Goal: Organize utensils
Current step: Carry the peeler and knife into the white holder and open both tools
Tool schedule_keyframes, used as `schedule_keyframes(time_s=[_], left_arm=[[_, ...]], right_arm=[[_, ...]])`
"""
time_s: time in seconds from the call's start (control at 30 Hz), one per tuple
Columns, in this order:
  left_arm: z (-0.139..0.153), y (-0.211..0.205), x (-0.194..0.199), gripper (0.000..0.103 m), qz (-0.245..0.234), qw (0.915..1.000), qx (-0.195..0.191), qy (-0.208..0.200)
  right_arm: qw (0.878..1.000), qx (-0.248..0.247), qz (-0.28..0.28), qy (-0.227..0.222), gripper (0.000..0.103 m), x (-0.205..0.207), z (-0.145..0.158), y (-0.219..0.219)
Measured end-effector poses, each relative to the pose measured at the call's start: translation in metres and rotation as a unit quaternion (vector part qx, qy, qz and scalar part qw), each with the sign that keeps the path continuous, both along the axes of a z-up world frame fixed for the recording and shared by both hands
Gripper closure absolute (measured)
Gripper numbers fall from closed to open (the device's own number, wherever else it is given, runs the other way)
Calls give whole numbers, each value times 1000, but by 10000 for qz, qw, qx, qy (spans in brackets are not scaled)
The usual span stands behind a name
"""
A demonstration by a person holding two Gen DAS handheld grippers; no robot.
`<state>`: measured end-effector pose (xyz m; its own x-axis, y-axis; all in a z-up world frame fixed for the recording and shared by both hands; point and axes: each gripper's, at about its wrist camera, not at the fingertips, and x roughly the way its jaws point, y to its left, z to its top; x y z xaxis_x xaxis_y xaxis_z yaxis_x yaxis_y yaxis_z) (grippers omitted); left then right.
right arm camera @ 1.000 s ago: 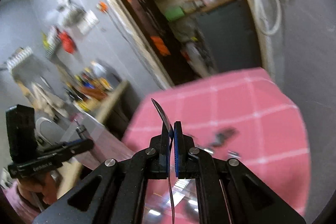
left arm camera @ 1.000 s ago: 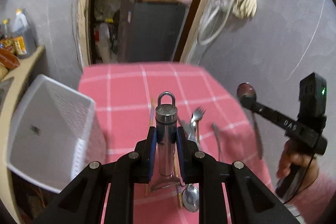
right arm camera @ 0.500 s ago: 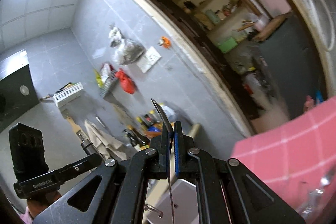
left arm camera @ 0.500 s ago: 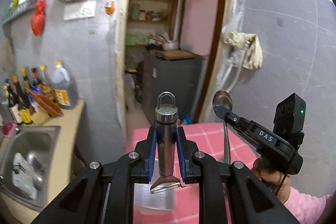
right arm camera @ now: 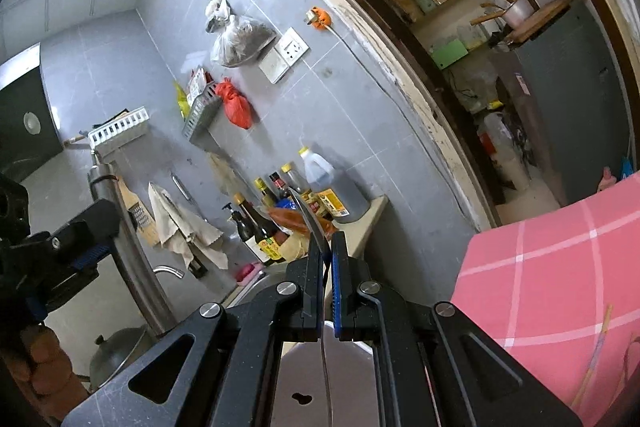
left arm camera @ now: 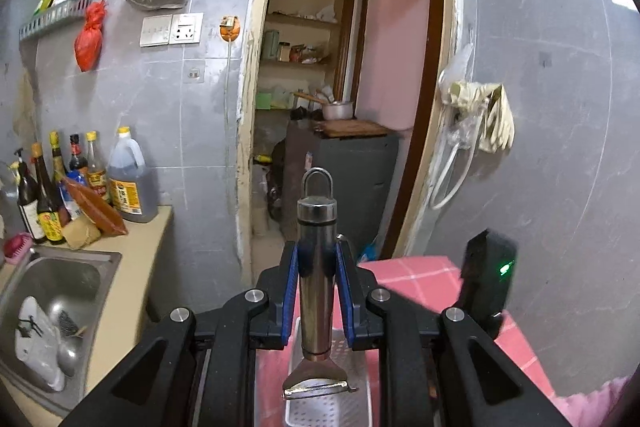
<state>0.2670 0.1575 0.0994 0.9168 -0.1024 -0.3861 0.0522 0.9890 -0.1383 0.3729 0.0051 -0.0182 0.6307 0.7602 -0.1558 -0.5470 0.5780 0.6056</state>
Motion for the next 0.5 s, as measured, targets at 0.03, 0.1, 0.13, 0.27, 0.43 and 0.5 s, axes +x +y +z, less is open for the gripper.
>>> schedule_keyframes(time_s=[0.03, 0.1, 0.13, 0.27, 0.43, 0.5], left_arm=[[0, 0, 1, 85, -4, 10000, -61, -18], [-1, 0, 2, 85, 31, 9999, -89, -60], [-3, 0, 2, 85, 46, 9999, -100, -73], [-4, -4, 0, 85, 62, 9995, -233, -179], [1, -8, -6, 85, -77, 9984, -431, -369], [-2, -14, -5, 85, -25, 9993, -156, -353]], right_arm=[[10000, -1, -9, -6, 99, 2, -2, -1], [10000, -49, -9, -8, 99, 4, -7, 0], [10000, -82, 1, 12, 99, 5, -10, 0], [9998, -160, 21, 86, 99, 7, -18, -8], [9999, -123, 50, 108, 99, 10, -21, -13], [9999, -121, 55, 96, 99, 11, -22, -13]])
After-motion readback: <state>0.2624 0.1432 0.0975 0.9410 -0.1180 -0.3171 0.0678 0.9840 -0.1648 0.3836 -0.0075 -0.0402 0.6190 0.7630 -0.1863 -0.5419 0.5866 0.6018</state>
